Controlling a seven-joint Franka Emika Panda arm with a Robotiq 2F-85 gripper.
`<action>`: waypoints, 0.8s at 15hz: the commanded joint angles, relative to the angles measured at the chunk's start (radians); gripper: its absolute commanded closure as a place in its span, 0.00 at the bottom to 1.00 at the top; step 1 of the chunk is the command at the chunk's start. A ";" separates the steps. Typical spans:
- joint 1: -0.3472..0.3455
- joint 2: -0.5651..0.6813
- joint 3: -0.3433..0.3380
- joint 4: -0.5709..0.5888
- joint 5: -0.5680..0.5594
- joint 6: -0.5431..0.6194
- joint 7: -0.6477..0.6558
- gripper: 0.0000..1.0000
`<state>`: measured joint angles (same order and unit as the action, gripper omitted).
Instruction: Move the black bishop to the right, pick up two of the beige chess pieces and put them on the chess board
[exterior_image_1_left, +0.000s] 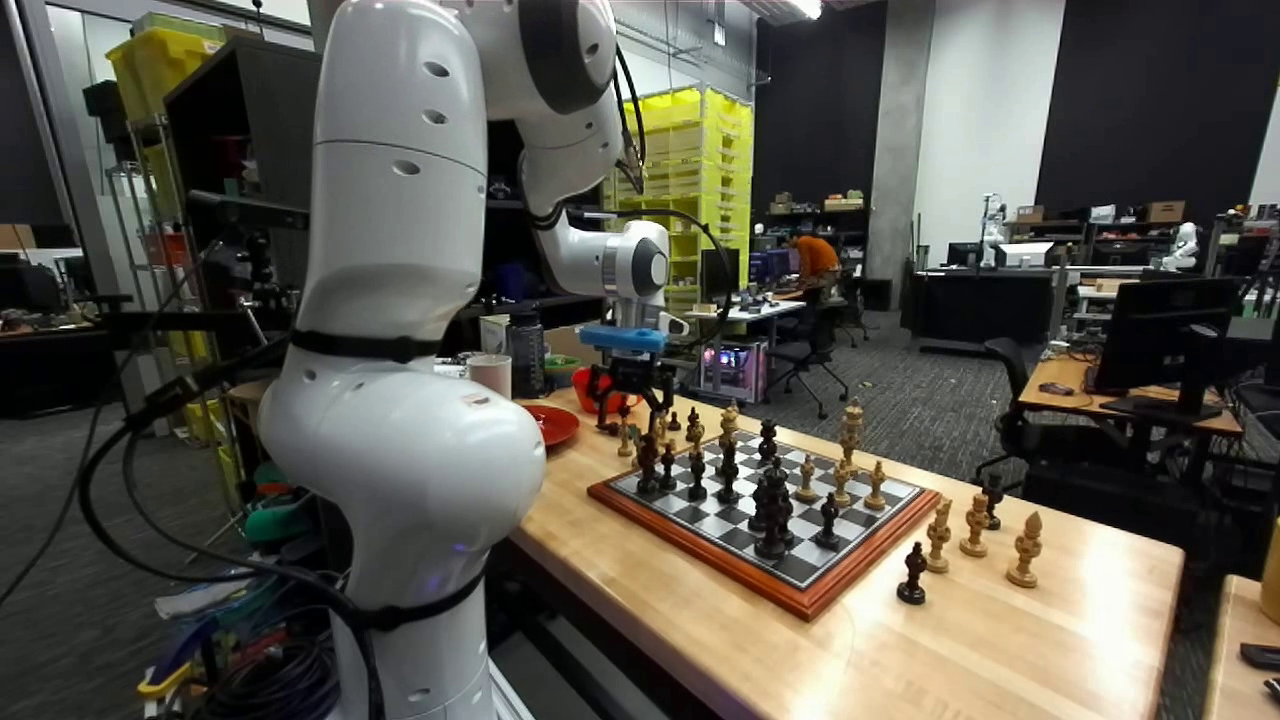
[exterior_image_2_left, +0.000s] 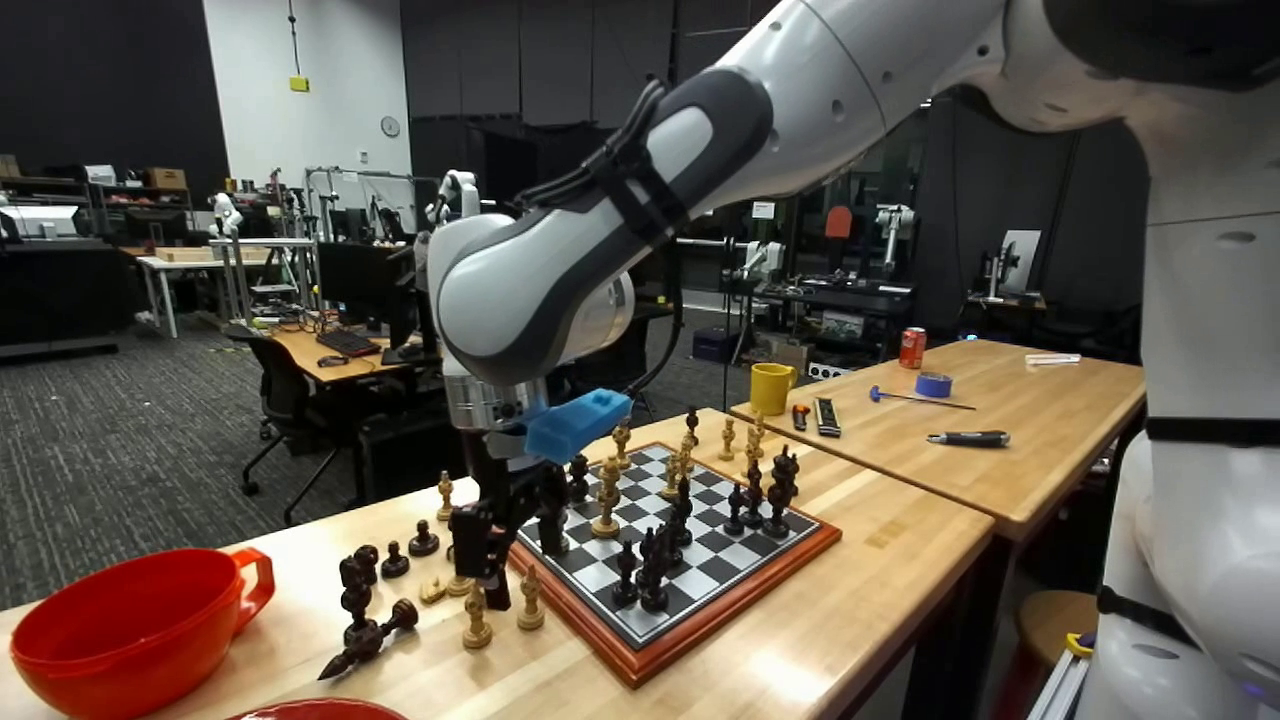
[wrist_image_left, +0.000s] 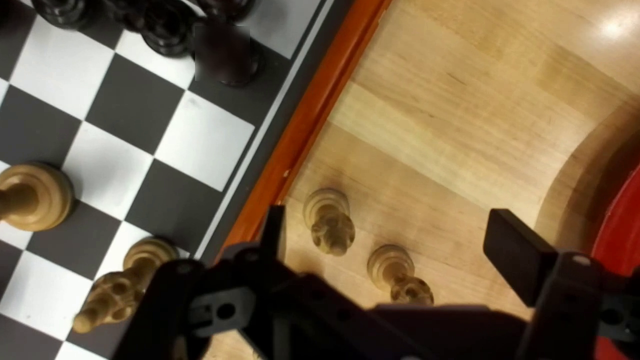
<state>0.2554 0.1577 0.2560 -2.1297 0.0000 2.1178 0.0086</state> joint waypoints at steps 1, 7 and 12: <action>0.003 0.032 -0.006 0.035 -0.016 -0.002 -0.011 0.25; 0.001 0.047 -0.012 0.051 -0.013 -0.004 -0.014 0.62; 0.000 0.032 -0.021 0.049 -0.028 -0.005 -0.003 0.99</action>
<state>0.2541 0.2050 0.2413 -2.0840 -0.0034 2.1182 0.0054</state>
